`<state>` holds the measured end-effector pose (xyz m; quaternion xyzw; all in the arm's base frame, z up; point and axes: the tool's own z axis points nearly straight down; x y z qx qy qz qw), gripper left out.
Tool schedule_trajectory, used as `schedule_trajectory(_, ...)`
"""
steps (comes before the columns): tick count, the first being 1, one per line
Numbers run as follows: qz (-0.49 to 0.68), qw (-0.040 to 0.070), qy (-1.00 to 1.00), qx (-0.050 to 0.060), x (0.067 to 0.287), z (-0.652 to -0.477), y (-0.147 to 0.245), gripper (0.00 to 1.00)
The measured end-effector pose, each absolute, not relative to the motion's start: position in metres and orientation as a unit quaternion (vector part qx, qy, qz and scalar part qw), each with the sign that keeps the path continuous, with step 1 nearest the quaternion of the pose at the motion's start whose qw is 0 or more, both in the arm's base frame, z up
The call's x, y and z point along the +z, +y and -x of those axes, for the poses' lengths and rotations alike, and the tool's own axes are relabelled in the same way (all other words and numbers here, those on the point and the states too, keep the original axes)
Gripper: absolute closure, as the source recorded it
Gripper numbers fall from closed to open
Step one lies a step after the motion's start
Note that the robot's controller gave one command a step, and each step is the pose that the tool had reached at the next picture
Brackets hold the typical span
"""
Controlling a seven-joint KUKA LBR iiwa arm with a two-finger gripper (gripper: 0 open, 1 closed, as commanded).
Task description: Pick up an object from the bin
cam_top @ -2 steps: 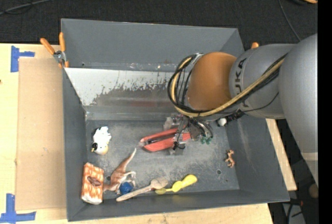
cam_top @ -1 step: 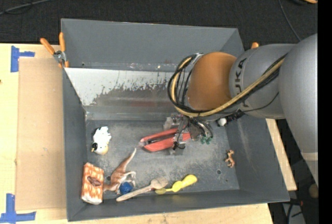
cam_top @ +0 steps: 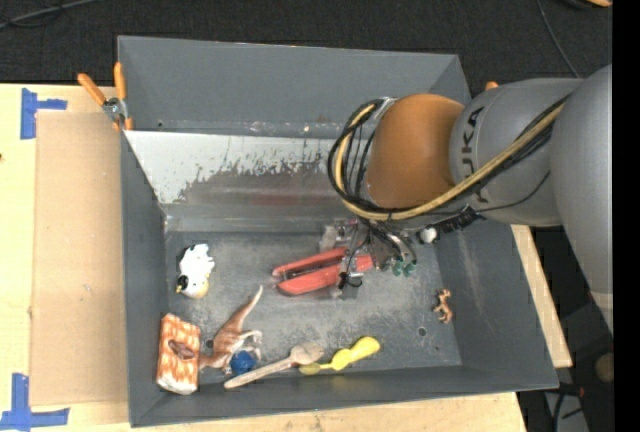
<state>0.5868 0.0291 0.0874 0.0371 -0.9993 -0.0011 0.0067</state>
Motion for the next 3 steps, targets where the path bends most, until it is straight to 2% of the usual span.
schedule_trajectory(1, -0.037, 0.003, -0.999, -0.001, 0.126, -0.589, 0.029, 1.00)
schedule_trajectory(2, -0.037, 0.007, -0.999, -0.001, 0.159, -0.587, 0.029, 1.00)
schedule_trajectory(3, -0.037, 0.005, -0.999, -0.001, 0.206, -0.588, 0.030, 1.00)
